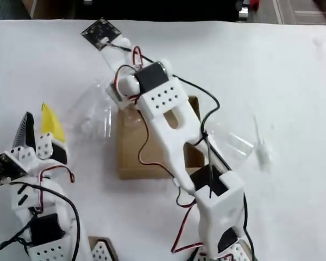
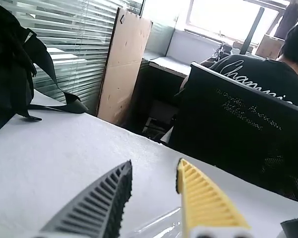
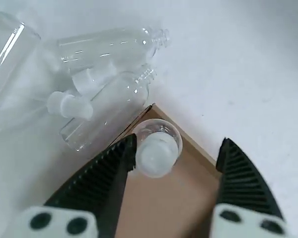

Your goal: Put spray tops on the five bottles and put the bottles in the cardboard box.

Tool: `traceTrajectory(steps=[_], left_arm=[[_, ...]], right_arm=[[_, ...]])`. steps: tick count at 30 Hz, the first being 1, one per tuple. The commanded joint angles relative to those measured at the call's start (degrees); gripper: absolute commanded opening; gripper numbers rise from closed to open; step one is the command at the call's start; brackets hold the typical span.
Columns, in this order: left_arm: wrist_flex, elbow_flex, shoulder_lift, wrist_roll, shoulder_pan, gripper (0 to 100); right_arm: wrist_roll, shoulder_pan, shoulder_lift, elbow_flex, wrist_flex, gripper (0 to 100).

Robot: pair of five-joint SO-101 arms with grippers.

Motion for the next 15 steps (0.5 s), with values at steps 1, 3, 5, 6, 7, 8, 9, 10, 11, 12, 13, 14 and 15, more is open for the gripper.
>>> traceTrajectory(steps=[1,3,5,6,7,8,9,10,11,12,13,14,15], left_arm=[[0.4,-1.2,-0.4,0.2,0.7,15],[0.4,-1.2,-0.4,0.2,0.7,15],[0.4,-1.2,-0.4,0.2,1.0,15],[0.4,-1.2,-0.4,0.2,1.5,15],[0.4,-1.1,-0.4,0.2,1.7,15],[0.4,-1.1,-0.4,0.2,1.9,15],[0.4,-1.1,-0.4,0.2,1.9,15],[0.4,-1.1,-0.4,0.2,1.9,15],[0.4,-0.8,-0.4,0.2,1.9,15],[0.2,-0.6,-0.4,0.2,2.2,15],[0.2,-0.6,-0.4,0.2,2.4,15],[0.3,-0.6,-0.4,0.2,2.8,15],[0.4,-0.5,-0.4,0.1,3.2,15]], right_arm=[[0.4,0.0,-1.5,-4.0,-0.3,23.3],[0.4,0.3,-2.5,-6.8,1.0,23.3],[0.3,0.3,-3.8,-9.8,3.1,23.3],[0.3,0.2,-4.9,-11.5,4.4,23.3],[0.3,0.1,-6.0,-13.4,5.9,23.3],[0.3,0.1,-7.2,-15.1,7.6,23.3],[0.3,0.1,-8.6,-16.8,9.4,23.1],[0.3,0.2,-10.0,-18.4,11.2,23.1],[0.3,0.4,-11.5,-19.8,13.2,23.1],[0.5,0.6,-13.0,-21.1,15.3,23.1],[0.8,0.7,-14.5,-21.8,17.2,23.1],[0.8,2.0,-16.0,-21.8,17.9,23.0],[0.8,3.8,-17.8,-20.6,17.9,23.0]])
